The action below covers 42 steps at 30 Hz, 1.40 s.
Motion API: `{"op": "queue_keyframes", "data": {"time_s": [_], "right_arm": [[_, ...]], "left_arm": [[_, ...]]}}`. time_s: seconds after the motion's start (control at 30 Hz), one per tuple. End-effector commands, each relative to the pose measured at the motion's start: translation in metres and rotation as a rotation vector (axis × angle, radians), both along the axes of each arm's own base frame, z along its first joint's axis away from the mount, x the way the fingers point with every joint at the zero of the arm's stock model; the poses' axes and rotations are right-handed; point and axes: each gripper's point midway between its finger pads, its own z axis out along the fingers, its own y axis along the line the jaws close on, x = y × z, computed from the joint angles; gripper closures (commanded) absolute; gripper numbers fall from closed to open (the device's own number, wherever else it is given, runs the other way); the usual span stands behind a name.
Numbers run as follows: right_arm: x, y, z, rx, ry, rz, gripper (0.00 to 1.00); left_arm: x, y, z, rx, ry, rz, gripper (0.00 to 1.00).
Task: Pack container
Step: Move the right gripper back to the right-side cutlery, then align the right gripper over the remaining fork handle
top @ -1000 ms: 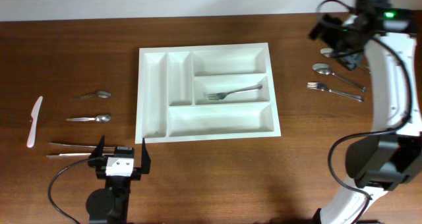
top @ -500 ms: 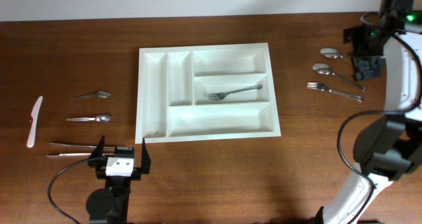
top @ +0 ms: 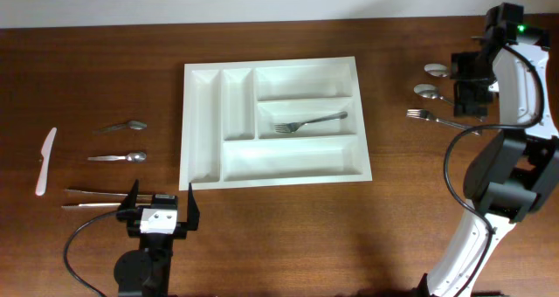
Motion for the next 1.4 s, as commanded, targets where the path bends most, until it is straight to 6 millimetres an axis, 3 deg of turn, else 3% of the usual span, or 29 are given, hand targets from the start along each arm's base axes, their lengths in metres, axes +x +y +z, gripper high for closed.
{"op": "queue_keyframes", "data": {"time_s": [0.0, 0.43, 1.37], "right_arm": [[-0.005, -0.01, -0.025, -0.04, 0.072, -0.016, 0.01], [-0.014, -0.022, -0.056, -0.08, 0.161, -0.006, 0.01], [-0.018, -0.015, -0.068, -0.014, 0.179, -0.122, 0.01]], "left_arm": [[0.0, 0.001, -0.001, 0.012, -0.003, 0.006, 0.01], [0.0, 0.001, -0.001, 0.012, -0.003, 0.006, 0.01], [0.0, 0.001, -0.001, 0.012, -0.003, 0.006, 0.01]]}}
